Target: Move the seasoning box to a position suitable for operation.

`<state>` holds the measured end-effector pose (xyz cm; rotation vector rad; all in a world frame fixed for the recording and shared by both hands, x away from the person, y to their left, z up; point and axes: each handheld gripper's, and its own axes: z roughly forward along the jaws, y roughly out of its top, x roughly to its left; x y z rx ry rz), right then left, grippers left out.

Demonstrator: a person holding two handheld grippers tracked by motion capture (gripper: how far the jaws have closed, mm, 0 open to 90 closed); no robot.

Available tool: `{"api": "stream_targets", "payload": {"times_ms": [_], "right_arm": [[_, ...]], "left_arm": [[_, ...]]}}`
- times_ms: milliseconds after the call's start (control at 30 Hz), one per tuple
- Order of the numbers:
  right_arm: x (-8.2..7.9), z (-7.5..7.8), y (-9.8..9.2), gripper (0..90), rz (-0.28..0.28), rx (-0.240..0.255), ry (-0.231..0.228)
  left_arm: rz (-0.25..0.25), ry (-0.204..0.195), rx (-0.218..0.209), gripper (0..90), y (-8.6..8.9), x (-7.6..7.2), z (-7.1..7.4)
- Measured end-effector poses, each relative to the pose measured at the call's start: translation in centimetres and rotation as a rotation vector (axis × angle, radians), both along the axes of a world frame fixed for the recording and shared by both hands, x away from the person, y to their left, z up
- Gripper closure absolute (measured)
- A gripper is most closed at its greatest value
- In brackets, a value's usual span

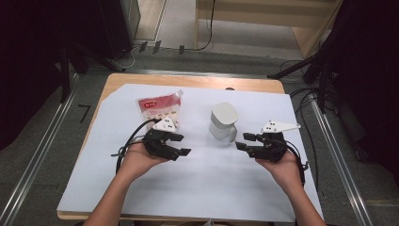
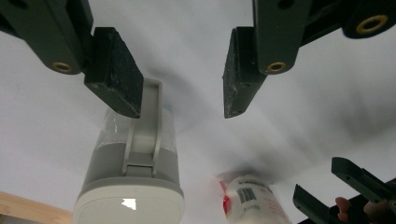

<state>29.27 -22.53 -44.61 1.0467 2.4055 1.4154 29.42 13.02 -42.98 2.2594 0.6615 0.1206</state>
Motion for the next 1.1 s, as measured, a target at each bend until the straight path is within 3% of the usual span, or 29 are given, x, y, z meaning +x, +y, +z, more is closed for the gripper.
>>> {"api": "stream_targets", "payload": {"times_ms": [300,333,367,533,933,1100], "right_arm": [[-0.11,-0.27,0.40,46.1,0.011,-0.051,-0.003],[-0.13,-0.33,0.41,45.2,0.000,-0.054,-0.002],[-0.12,-0.34,0.41,44.9,0.001,-0.056,-0.005],[-0.16,-0.36,0.48,42.9,-0.002,-0.065,-0.010],[-0.16,-0.33,0.46,39.8,-0.026,-0.072,-0.010],[-0.12,-0.34,0.38,39.4,-0.034,-0.067,-0.011]], "left_arm": [[-0.010,0.016,-0.007,39.0,0.28,0.18,-0.06],[-0.017,0.028,-0.049,38.7,0.39,0.27,0.22],[-0.010,0.024,-0.059,38.6,0.36,0.17,0.30],[-0.021,0.025,-0.047,38.5,0.68,0.34,0.38],[-0.009,0.024,-0.063,38.3,0.88,0.32,0.45],[-0.008,0.016,-0.036,38.3,0.93,0.21,0.73]]}}
